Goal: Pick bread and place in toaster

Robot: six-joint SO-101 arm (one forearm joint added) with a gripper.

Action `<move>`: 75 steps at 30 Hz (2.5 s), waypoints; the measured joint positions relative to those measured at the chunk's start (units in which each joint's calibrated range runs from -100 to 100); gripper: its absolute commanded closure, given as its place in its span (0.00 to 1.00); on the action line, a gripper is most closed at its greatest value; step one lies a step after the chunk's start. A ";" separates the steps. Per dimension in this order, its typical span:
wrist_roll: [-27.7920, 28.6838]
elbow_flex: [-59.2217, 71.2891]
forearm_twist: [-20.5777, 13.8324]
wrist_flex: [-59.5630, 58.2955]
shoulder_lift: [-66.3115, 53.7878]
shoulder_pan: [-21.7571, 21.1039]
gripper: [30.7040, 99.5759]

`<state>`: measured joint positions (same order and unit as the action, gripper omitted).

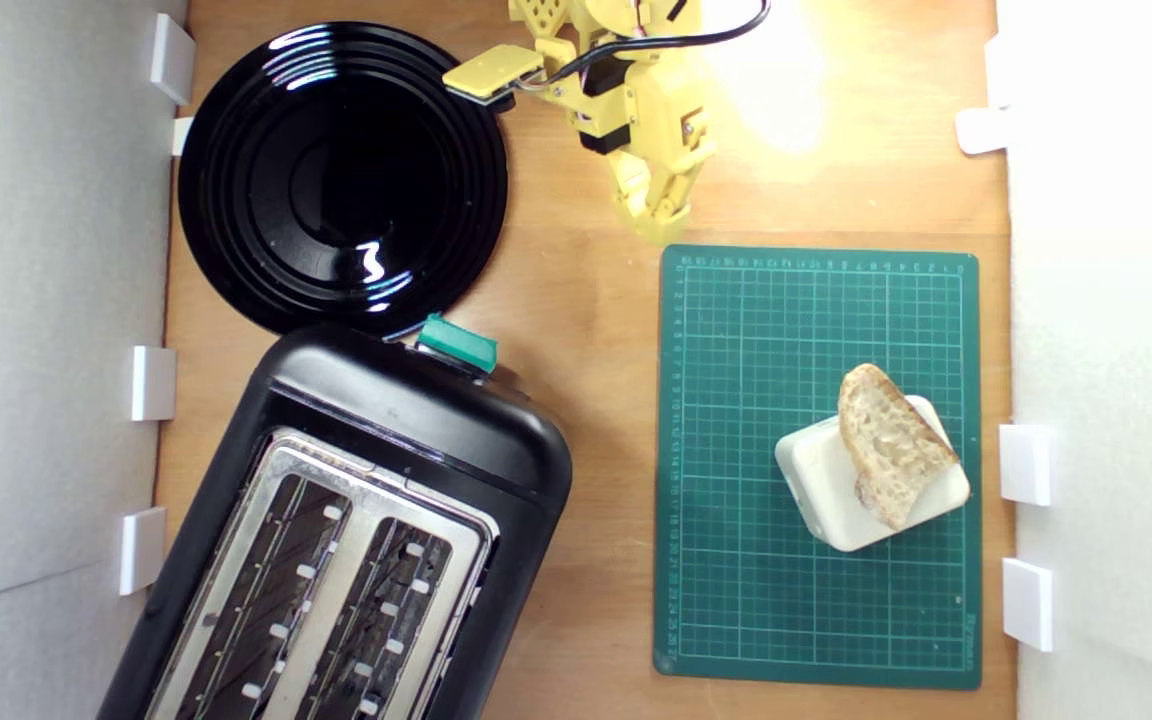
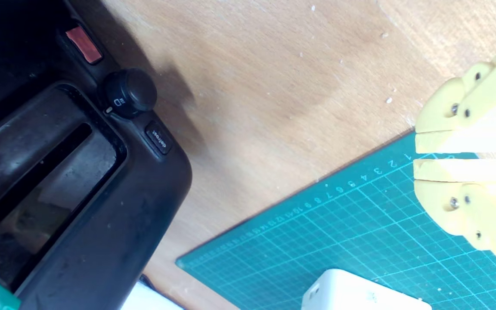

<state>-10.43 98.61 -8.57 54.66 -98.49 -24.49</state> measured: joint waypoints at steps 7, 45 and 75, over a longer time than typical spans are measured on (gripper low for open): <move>0.00 0.00 0.00 0.00 0.00 0.00 0.76; -0.78 -8.78 -0.09 -23.56 23.44 3.30 0.77; 6.42 -10.63 -0.71 -85.42 73.75 -1.83 0.76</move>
<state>-4.01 87.98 -9.28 -30.76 -24.74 -26.32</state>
